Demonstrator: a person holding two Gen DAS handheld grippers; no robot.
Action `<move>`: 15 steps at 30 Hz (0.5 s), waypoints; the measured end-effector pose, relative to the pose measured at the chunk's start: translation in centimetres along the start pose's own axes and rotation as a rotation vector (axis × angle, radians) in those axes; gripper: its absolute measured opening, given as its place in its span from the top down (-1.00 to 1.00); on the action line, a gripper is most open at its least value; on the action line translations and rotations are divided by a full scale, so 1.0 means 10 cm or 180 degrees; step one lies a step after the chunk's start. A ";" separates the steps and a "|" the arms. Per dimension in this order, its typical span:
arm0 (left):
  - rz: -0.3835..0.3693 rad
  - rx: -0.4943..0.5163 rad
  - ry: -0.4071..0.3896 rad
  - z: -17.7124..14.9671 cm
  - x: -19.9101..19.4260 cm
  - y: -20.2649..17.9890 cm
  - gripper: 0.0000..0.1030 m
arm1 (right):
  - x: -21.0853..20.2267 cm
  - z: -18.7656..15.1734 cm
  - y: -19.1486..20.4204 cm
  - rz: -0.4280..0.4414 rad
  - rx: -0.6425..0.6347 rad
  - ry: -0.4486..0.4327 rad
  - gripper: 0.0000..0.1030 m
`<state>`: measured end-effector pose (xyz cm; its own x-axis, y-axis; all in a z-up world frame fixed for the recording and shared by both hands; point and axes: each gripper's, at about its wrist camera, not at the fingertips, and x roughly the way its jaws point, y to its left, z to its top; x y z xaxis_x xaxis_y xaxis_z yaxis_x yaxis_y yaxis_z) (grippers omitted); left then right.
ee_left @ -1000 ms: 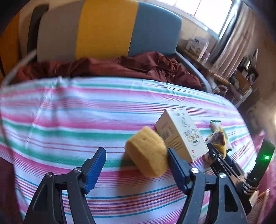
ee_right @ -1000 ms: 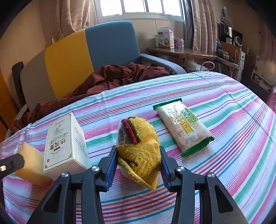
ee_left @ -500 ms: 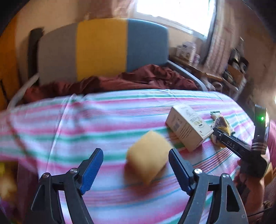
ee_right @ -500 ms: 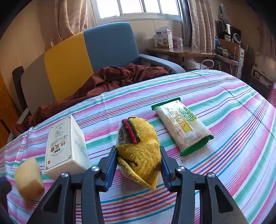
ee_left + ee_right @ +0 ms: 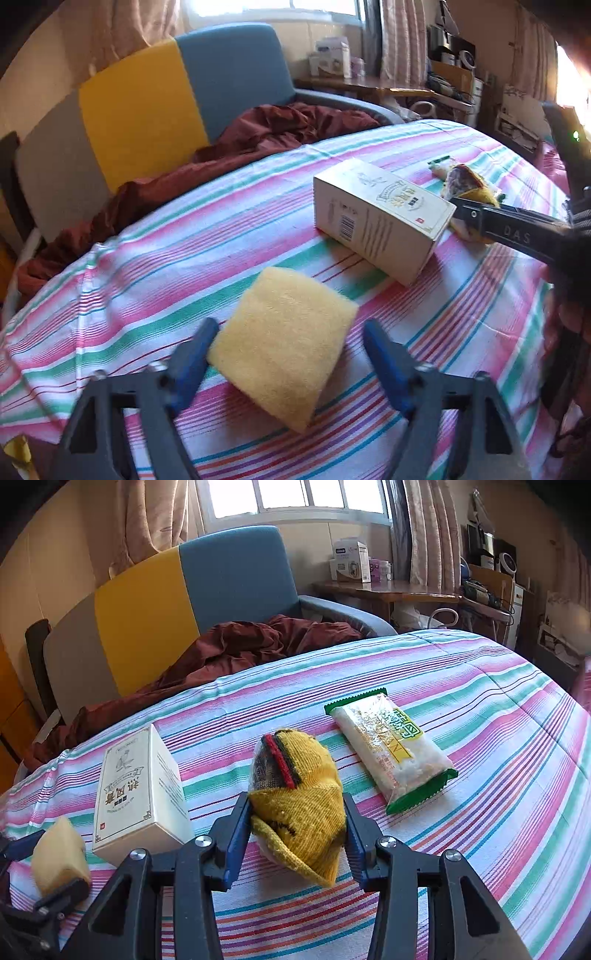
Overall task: Organize objects
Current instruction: 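Grasp second yellow sponge with left tool while right tool holds knit glove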
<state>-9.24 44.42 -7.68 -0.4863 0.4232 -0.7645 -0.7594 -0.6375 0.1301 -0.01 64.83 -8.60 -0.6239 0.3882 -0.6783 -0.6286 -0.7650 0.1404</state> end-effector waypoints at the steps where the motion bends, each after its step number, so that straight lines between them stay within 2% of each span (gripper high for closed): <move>1: 0.0062 -0.0023 -0.0033 -0.01 -0.02 -0.01 -0.30 | 0.00 0.00 0.01 -0.0004 -0.0008 0.0004 0.10; 4: 0.0051 -0.0123 -0.0098 -0.03 -0.06 0.00 -0.20 | 0.00 0.00 0.02 -0.0020 -0.0033 -0.0002 0.10; 8: 0.0097 -0.0351 -0.0112 -0.10 -0.07 0.09 -0.17 | -0.01 0.00 0.04 -0.0061 -0.0070 -0.0021 0.10; 10: 0.0229 -0.0467 -0.0137 -0.16 -0.12 0.11 -0.16 | -0.03 -0.01 0.05 -0.0084 -0.0097 -0.0043 0.10; 15: 0.0250 -0.0551 -0.0275 -0.31 -0.30 0.10 -0.15 | -0.10 0.00 0.12 -0.0174 -0.0204 -0.0151 0.11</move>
<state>-7.19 40.56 -7.20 -0.5820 0.4166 -0.6984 -0.6356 -0.7688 0.0710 -0.13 63.49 -7.75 -0.6118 0.4530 -0.6485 -0.6323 -0.7727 0.0567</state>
